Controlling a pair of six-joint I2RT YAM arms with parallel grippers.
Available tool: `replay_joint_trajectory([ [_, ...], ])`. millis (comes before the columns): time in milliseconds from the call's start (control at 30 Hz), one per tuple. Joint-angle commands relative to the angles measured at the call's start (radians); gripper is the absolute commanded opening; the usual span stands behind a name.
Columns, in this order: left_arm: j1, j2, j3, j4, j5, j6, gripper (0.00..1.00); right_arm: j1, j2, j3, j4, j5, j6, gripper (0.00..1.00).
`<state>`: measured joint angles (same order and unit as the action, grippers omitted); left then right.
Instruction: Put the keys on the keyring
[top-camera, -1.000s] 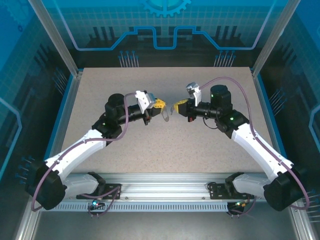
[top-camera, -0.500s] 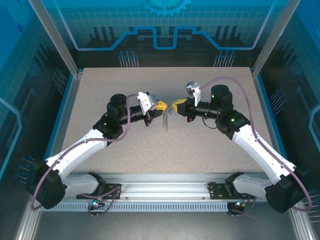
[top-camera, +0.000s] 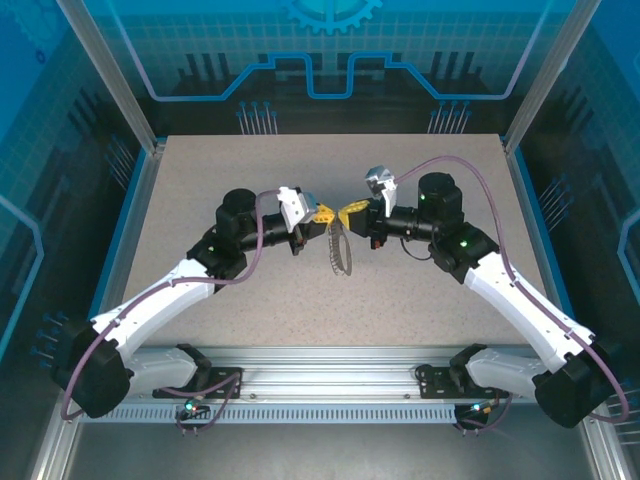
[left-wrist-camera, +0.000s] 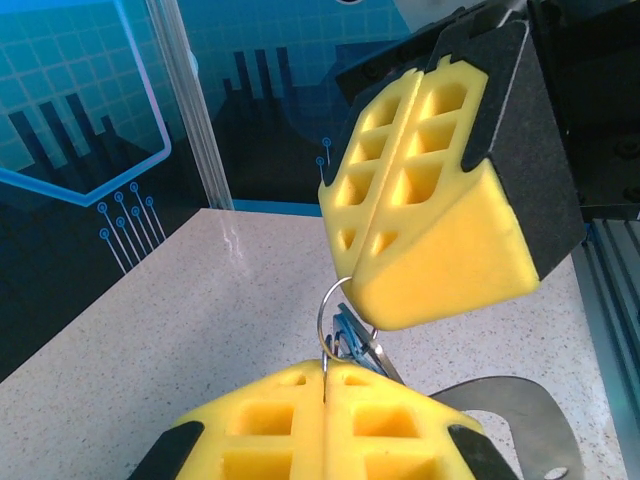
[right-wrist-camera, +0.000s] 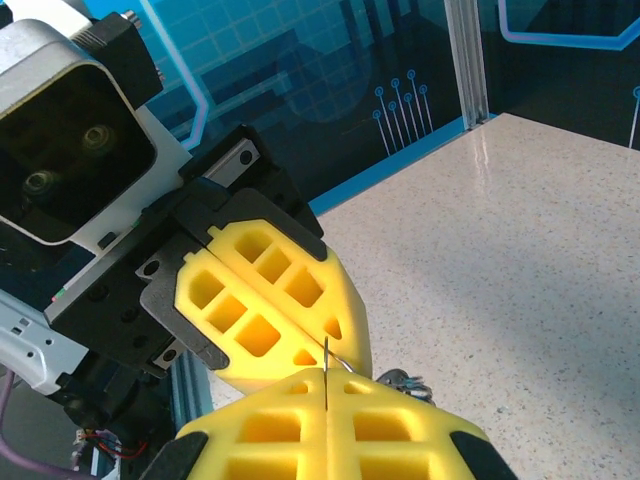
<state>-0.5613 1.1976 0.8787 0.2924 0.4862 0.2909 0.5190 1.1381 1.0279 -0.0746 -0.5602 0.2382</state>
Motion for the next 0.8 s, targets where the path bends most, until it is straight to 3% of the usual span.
replay_joint_trajectory([
  [0,-0.009,-0.02,0.031,0.023,0.004,0.021,0.0,0.015,-0.017,0.033,0.0,-0.014,-0.014,0.0],
  [400,-0.012,-0.03,0.032,0.03,0.001,0.027,0.0,0.002,-0.006,0.018,-0.039,0.045,-0.043,0.0],
  [767,-0.014,-0.038,0.028,0.041,0.003,0.025,0.0,-0.063,0.021,-0.017,-0.014,0.017,-0.019,0.0],
])
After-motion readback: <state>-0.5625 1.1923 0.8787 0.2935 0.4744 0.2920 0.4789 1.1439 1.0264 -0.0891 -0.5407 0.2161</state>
